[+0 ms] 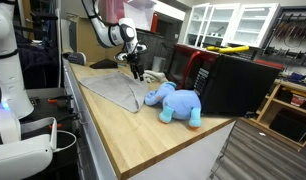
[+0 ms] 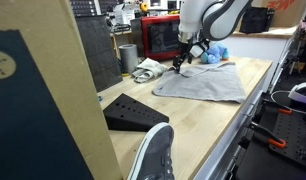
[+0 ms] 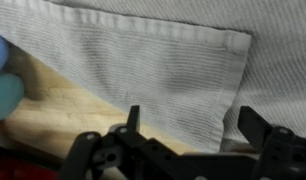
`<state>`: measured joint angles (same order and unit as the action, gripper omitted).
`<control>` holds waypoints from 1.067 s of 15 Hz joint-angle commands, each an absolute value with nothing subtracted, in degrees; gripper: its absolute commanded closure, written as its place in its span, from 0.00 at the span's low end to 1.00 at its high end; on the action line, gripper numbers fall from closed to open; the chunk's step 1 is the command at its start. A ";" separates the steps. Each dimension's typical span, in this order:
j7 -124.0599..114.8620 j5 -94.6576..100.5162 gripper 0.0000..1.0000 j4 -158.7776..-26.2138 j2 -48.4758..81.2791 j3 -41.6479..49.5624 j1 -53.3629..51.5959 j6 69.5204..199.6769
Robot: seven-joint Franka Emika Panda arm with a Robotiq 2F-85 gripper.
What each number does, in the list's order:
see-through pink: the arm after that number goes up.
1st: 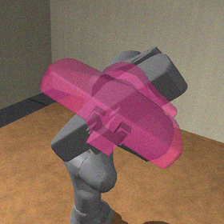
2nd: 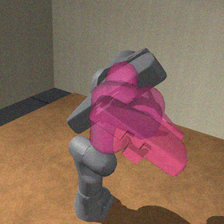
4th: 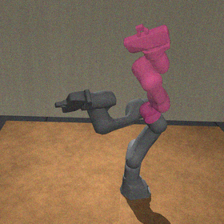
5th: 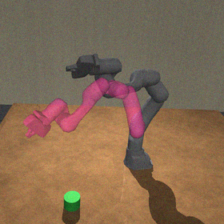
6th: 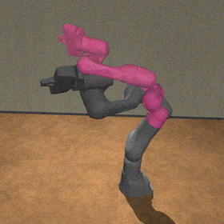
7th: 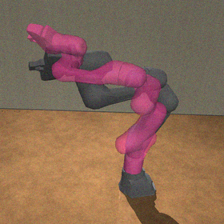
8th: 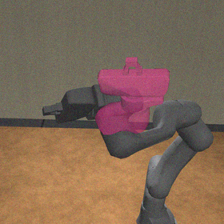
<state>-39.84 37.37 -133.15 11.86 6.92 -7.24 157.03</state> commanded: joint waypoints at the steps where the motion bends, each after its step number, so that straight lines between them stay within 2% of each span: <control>1: -41.03 33.91 0.00 -134.10 8.66 5.74 -7.73 155.38; 16: -42.01 37.89 0.00 -138.37 9.39 5.83 -8.47 152.98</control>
<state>-40.18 35.86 -137.53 10.44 5.70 -8.09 154.06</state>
